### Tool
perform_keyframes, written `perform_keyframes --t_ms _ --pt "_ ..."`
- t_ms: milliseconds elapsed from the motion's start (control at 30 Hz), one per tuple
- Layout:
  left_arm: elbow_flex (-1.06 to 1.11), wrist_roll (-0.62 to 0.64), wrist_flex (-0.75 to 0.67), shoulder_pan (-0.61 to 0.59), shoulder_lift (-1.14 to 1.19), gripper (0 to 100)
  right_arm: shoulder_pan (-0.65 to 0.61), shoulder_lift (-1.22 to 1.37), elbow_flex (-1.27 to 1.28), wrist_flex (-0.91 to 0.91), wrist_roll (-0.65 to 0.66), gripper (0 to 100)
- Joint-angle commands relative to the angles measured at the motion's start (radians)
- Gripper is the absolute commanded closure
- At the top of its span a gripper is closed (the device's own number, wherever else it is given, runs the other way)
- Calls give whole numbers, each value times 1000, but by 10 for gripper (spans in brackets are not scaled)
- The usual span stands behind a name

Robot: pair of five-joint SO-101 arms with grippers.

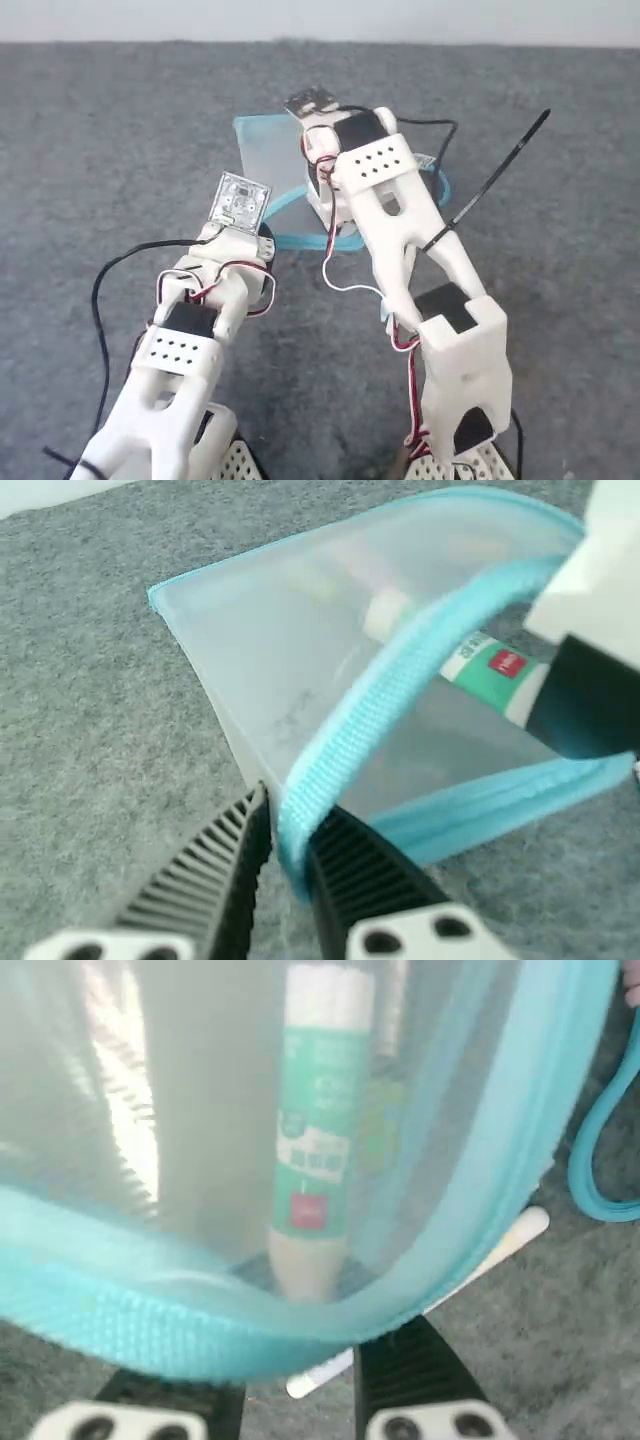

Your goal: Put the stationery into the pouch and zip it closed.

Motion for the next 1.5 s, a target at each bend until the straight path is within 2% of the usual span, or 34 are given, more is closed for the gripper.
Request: perform_keyframes --t_ms 0,100,167,433,700,800,900,1033,1267,1467 --pt "-19 -11 -31 20 -6 988 -71 -27 -77 1 44 887" --pt "-19 -11 -31 20 -6 988 -94 -28 -80 2 74 769" --pt "-19 -11 -31 18 -6 988 -111 -28 -80 2 97 734" --pt "-19 -12 -32 14 -6 988 -71 -93 -81 30 98 735" --pt "-18 -12 -32 11 -6 988 101 -288 -75 111 95 741" --pt "-16 -12 -32 11 -6 988 162 -357 -44 116 95 806" --pt "-16 -12 -31 9 -6 988 208 -418 60 113 103 845" --pt "-16 -12 -29 9 -6 988 278 -515 267 87 103 821" --pt "-13 -12 -28 8 -6 988 410 -769 821 -245 100 815" --pt "-13 -12 -28 8 0 988 423 -857 1146 -423 92 817"
